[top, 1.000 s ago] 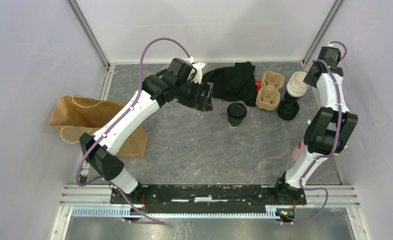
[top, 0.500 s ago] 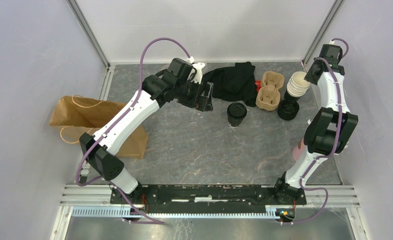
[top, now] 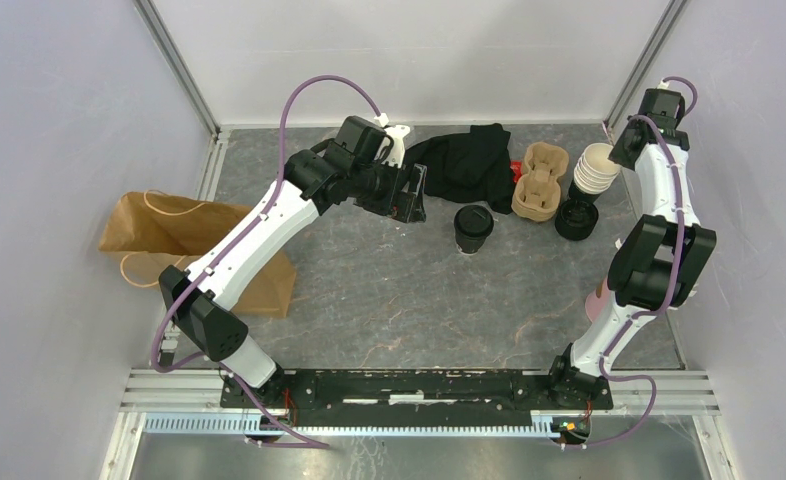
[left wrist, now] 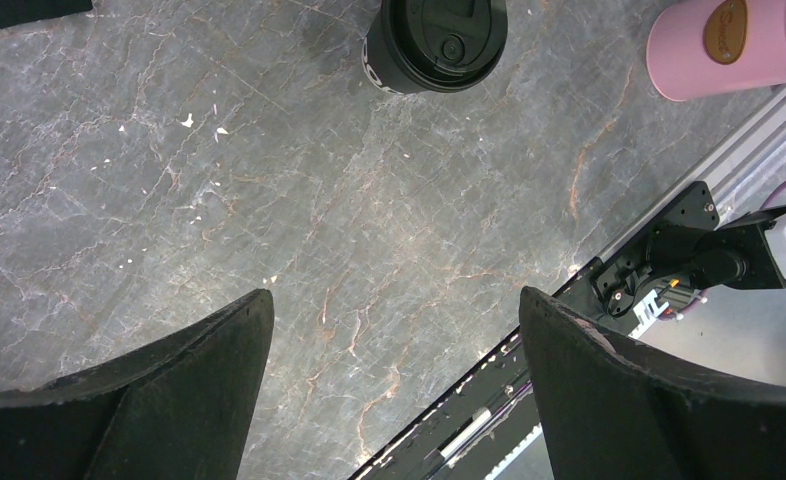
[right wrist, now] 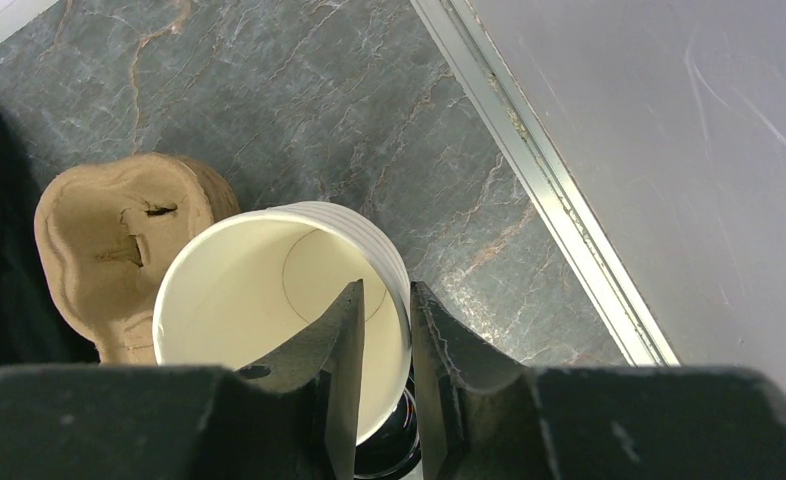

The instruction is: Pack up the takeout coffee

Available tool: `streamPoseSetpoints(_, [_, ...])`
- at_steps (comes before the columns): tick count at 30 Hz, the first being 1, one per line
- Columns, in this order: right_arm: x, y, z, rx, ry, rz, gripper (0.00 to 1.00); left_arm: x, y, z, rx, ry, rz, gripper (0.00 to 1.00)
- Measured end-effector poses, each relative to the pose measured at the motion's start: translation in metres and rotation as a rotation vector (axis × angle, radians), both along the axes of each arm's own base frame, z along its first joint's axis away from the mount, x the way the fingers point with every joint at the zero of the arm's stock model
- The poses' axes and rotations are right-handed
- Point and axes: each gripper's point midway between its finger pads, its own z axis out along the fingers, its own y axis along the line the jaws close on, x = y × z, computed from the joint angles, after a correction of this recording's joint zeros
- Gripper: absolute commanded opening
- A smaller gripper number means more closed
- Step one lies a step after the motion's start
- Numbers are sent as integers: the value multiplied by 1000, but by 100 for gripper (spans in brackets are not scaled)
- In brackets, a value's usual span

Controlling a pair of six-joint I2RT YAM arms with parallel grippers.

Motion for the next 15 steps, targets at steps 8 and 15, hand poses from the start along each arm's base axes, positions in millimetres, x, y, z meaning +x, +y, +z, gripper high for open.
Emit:
streamPoseSetpoints(8, [1,1,0,6,-3,2,24,0,0,0,0,0,0,98])
streamPoseSetpoints(15, [1,3,0,14,-6,9,23,0,0,0,0,0,0,98])
